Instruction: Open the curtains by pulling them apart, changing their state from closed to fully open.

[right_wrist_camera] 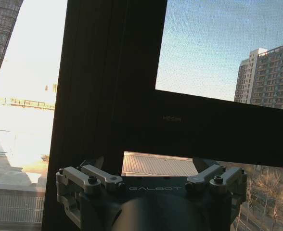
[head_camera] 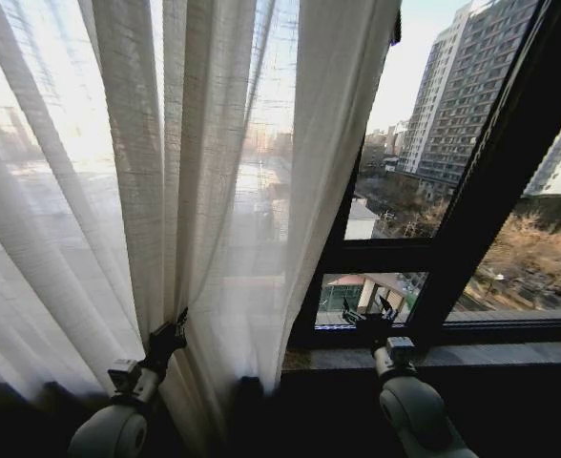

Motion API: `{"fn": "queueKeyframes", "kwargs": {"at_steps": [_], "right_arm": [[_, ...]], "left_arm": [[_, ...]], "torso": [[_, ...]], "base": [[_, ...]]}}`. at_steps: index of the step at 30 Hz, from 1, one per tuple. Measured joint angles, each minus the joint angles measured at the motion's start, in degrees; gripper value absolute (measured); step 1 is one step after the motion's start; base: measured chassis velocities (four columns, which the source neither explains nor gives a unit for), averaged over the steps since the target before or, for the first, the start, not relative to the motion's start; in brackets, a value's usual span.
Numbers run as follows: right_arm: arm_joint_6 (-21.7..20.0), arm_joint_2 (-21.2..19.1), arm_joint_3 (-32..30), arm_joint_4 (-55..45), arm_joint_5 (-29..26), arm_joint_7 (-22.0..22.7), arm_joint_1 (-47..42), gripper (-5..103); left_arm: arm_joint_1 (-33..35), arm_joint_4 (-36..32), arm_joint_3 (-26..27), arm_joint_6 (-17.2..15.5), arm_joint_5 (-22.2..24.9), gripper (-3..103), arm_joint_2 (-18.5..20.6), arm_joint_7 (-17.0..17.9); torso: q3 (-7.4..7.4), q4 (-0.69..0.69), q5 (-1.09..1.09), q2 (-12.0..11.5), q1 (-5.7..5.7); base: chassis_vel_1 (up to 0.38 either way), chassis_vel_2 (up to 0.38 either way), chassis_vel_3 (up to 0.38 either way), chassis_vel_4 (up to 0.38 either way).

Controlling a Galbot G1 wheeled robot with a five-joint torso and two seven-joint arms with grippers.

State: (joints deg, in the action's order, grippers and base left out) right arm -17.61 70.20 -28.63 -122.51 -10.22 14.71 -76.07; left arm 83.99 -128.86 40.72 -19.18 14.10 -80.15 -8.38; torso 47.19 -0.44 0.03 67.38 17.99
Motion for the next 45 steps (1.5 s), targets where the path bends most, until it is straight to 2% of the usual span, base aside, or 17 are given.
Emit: {"fn": "queueKeyframes", "kwargs": {"at_steps": [27, 36, 45], "right_arm": [[0.2, -0.1, 0.1, 0.0, -0.1, -0.2, -0.2, 100], [0.3, 0.0, 0.8, 0.2, -0.2, -0.2, 0.2, 100], [0.4, -0.1, 0.9, 0.3, -0.2, -0.8, 0.1, 100]], "left_arm": [[0.5, -0.9, 0.4, 0.2, -0.2, 0, -0.5, -0.1], [0.8, -1.4, 1.3, 0.2, 0.2, 0, -0.6, 0.0], [0.1, -1.2, 3.6, 0.5, 1.7, 0, -0.6, 0.3]], "torso": [[0.0, 0.02, -0.05, 0.0, 0.0], [0.0, -0.01, 0.03, 0.0, 0.0], [0.0, 0.01, -0.06, 0.0, 0.0]], "base": [[0.335, 0.328, -0.33, -0.323], [0.022, 0.018, -0.027, -0.022], [-0.015, -0.014, 0.011, 0.012]]}}
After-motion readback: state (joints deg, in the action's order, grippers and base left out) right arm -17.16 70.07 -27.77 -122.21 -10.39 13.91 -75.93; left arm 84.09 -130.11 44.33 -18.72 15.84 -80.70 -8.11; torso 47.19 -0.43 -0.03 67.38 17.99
